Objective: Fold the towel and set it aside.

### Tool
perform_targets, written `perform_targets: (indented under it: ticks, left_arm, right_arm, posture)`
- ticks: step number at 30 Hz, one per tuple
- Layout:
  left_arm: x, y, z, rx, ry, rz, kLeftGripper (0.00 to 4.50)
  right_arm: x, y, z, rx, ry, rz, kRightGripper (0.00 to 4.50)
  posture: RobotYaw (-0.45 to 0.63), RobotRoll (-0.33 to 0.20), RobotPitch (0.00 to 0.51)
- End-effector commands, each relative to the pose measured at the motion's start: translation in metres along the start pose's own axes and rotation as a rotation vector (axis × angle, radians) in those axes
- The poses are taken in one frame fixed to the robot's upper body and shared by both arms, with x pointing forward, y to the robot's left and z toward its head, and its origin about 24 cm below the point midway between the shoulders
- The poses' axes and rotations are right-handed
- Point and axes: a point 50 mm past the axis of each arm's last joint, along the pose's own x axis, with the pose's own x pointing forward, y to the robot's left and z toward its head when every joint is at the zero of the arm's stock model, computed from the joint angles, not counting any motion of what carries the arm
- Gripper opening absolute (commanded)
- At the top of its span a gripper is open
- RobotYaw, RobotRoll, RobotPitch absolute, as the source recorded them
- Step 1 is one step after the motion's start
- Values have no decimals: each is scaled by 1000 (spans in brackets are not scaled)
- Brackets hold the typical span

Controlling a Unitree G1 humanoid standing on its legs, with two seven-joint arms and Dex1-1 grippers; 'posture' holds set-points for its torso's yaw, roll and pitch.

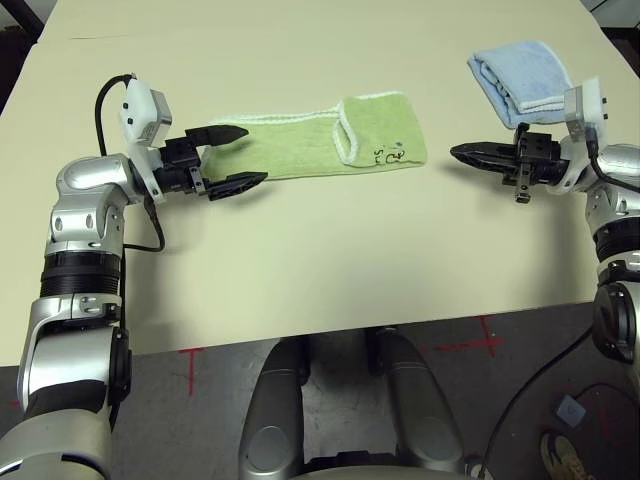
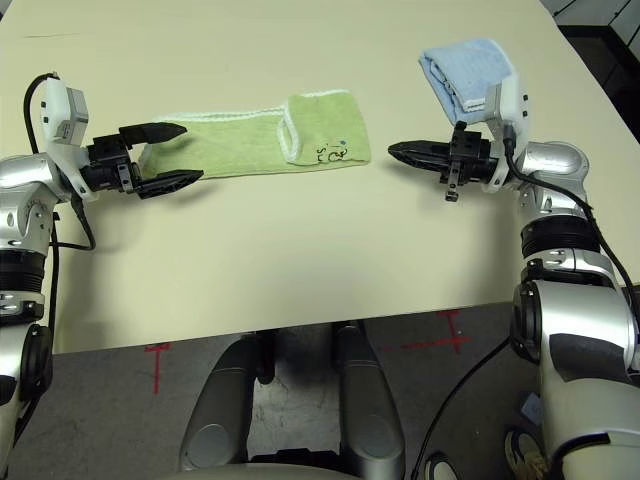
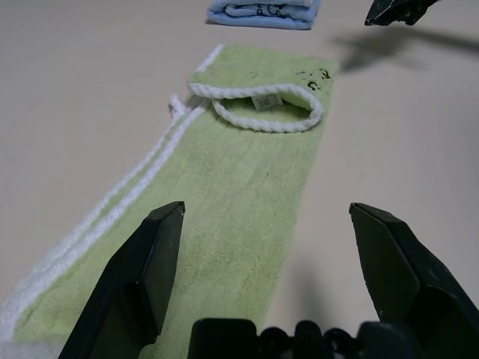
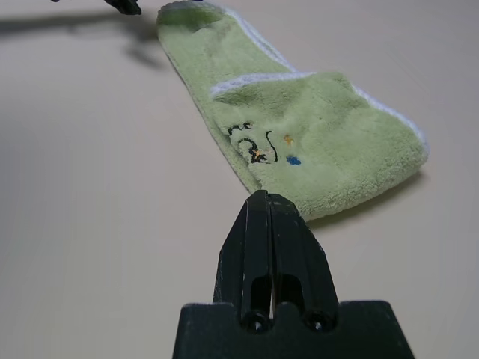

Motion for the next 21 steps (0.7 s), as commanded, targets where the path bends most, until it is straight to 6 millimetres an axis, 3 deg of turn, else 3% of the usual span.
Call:
perform_targets:
  ticks: [1,3,6,13,16,21]
  left_arm:
    - [-7,0,-1,-7,7,27,4500]
    - [-11,3,2,-5,1,55,4500]
    - [-22,10,9,-20,11,104,4500]
    - [-62,22,27,-254,143,214,4500]
    - [-71,21,32,-519,163,259,4500]
    - [-67,14,37,-846,186,300,4500]
  right_arm:
    - [1,4,-4,2,-11,29,52]
    - [2,5,-4,2,-10,47,52]
    - [3,6,-3,0,-1,77,746]
    - [6,10,-3,-52,46,135,3264]
    - [8,9,-2,-45,32,134,4418]
    - [10,9,1,-48,19,140,4468]
  posture:
    - [35,0,317]
    - [43,0,312]
    - [48,0,305]
    - [60,0,297]
    - [74,0,299]
    - [70,0,304]
